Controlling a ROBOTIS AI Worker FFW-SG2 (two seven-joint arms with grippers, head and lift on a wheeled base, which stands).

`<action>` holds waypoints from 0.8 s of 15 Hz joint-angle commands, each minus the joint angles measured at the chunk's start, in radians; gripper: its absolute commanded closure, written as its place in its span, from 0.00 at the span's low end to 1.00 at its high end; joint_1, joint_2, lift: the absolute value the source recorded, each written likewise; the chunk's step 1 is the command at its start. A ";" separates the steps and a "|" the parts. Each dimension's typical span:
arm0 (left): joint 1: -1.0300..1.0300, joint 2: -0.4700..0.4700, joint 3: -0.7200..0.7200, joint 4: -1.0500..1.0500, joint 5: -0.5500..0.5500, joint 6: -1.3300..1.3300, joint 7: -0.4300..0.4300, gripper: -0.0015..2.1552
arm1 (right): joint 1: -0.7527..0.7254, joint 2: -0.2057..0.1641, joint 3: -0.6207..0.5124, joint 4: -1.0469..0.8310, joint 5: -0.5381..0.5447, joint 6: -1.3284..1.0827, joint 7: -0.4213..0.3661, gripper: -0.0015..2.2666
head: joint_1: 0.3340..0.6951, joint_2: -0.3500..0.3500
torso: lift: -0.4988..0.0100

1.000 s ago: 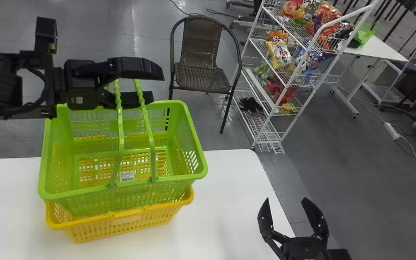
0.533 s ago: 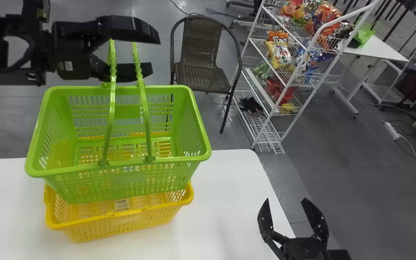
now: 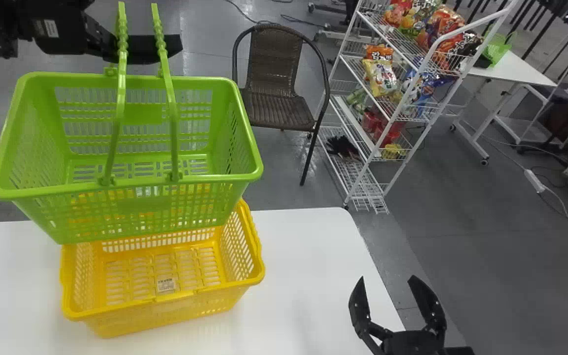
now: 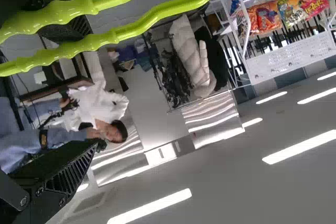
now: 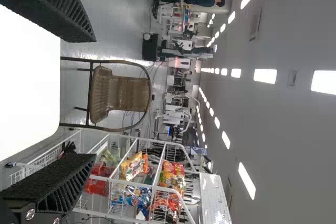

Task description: Grasp handle with right gripper to insert into left gripper then lift and swing left to center

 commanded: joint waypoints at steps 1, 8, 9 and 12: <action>-0.035 0.012 -0.001 0.048 0.026 0.004 0.001 0.16 | 0.000 0.000 0.003 -0.002 0.001 -0.003 0.000 0.01 | 0.90 0.00 | 0.98; -0.101 0.044 -0.028 0.078 -0.003 0.004 0.030 0.95 | -0.002 0.000 0.012 0.000 0.001 -0.006 0.000 0.01 | 0.86 0.00 | 0.98; -0.110 0.053 -0.042 0.078 -0.009 0.004 0.029 0.95 | -0.002 0.001 0.013 0.000 0.001 -0.006 0.000 0.01 | 0.86 0.00 | 0.98; -0.124 0.079 -0.054 0.078 -0.023 0.004 0.015 0.96 | -0.003 0.000 0.018 0.000 0.001 -0.006 0.000 0.01 | 0.85 0.02 | 0.98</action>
